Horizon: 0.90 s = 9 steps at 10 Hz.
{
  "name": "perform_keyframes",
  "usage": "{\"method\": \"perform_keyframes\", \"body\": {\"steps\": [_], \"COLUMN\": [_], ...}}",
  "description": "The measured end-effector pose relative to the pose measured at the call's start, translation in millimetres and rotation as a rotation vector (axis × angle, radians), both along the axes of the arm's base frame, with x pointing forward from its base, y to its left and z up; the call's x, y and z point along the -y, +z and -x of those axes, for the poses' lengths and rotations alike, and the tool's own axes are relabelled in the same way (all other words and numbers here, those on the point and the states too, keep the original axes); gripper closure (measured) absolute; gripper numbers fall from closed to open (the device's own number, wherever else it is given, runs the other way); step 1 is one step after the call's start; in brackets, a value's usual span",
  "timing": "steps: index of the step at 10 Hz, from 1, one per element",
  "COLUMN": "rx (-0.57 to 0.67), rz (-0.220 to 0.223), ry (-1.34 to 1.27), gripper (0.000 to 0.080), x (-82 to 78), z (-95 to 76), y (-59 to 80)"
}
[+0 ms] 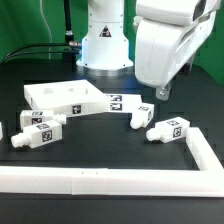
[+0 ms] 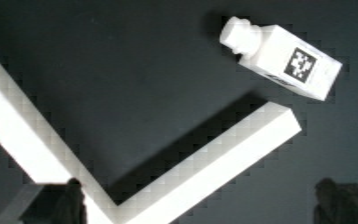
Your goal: Assemble one leg
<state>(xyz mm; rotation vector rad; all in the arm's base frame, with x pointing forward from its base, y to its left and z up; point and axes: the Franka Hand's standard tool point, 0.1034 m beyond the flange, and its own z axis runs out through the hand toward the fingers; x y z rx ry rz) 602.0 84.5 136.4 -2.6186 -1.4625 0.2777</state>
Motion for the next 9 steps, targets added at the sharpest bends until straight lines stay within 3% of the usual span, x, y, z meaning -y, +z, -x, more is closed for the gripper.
{"method": "perform_keyframes", "body": {"steps": [5,8,9], "rx": [0.024,0.16,0.221], "rz": [-0.011,-0.056,-0.062], "ry": [0.016,0.185,0.238], "gripper": [0.015,0.015,0.015], "x": [1.1,6.5,3.0], "z": [-0.2,45.1,51.8], "y": [-4.3,-36.7,-50.3]}}
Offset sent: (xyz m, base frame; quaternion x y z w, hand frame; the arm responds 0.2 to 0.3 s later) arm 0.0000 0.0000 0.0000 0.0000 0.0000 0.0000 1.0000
